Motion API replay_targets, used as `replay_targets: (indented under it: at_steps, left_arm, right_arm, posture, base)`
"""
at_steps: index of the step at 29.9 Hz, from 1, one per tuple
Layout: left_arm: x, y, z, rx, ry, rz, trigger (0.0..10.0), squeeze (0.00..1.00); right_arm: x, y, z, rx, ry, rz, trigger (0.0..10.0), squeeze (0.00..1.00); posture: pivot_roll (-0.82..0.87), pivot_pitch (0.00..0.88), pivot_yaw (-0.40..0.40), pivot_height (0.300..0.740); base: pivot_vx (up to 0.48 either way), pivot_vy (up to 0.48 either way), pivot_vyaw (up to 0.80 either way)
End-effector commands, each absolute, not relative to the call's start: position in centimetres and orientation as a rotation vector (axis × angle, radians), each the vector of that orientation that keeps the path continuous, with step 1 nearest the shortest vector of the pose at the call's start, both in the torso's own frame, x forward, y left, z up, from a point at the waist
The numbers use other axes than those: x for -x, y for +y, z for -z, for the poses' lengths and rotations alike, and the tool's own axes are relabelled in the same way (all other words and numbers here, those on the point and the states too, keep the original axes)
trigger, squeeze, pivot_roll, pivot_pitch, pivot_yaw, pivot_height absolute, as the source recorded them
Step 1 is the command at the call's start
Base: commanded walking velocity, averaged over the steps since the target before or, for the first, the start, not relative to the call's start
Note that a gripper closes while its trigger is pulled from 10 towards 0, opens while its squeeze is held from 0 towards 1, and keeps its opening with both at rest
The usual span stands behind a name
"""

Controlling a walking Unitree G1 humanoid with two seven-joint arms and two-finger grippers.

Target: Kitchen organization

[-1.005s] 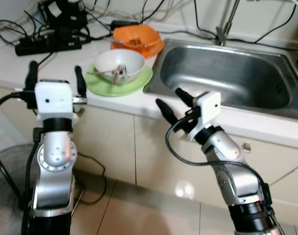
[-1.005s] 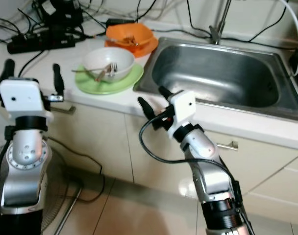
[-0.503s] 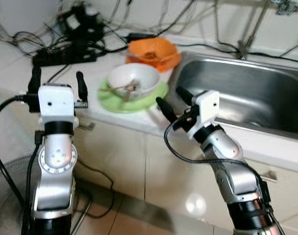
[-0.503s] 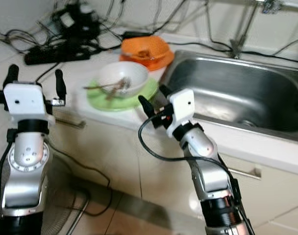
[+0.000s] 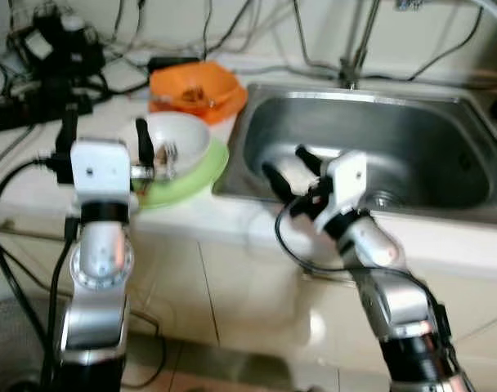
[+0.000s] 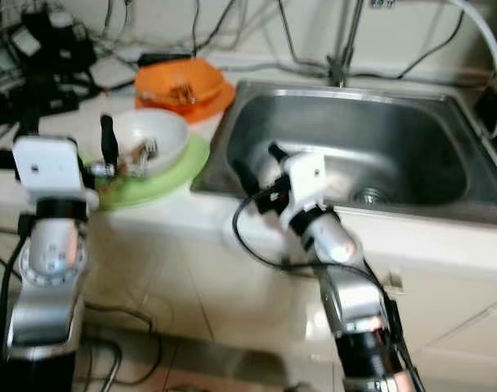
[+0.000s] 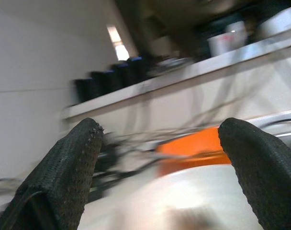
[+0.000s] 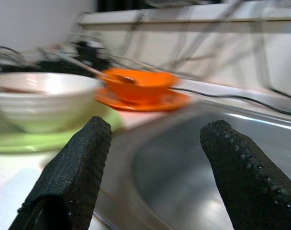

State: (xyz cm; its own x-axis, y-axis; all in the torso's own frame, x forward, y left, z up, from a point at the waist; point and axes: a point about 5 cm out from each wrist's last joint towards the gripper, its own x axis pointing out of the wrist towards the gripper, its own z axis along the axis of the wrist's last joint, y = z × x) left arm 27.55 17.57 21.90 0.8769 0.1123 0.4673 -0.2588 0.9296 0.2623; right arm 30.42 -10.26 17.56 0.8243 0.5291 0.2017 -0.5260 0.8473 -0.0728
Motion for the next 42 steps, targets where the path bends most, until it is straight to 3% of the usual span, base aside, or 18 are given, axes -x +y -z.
replay_targets:
  at_steps: [1, 7, 25, 37, 42]
  left_arm:
    - [-27.5, 17.3, -22.2, -0.330, -0.484, -0.185, 10.0, 0.00]
    - [-27.5, 17.2, -22.3, -0.326, -0.490, -0.183, 10.0, 0.00]
    - [-27.3, 16.9, -22.9, -0.370, -0.532, -0.180, 10.0, 0.00]
    - [-26.1, 18.3, -22.6, -0.394, -0.513, -0.300, 10.0, 0.00]
    - [-25.5, 18.1, -23.4, -0.403, -0.535, -0.298, 10.0, 0.00]
  right_arm:
    - [-30.5, -10.6, -17.6, 0.010, -0.221, -0.543, 10.0, 0.00]
    - [-30.5, -10.6, -17.6, 0.012, -0.225, -0.541, 10.0, 0.00]
    - [-30.4, -10.5, -17.5, 0.014, -0.230, -0.548, 10.0, 0.00]
    - [-29.4, -10.2, -17.2, 0.013, -0.218, -0.609, 10.0, 0.00]
    - [-28.8, -10.0, -17.0, 0.011, -0.213, -0.622, 10.0, 0.00]
  posture:
    - [-0.03, 0.042, 0.027, 0.740]
    - [-0.03, 0.041, 0.025, 0.740]
    - [-0.02, 0.041, 0.025, 0.740]
    - [-0.01, 0.075, 0.017, 0.740]
    - [0.00, 0.100, 0.019, 0.740]
  base:
    - [0.000, 0.000, -0.80]
    - [0.000, 0.000, -0.80]
    - [0.000, 0.000, 0.00]
    - [0.000, 0.000, 0.00]
    - [0.000, 0.000, 0.76]
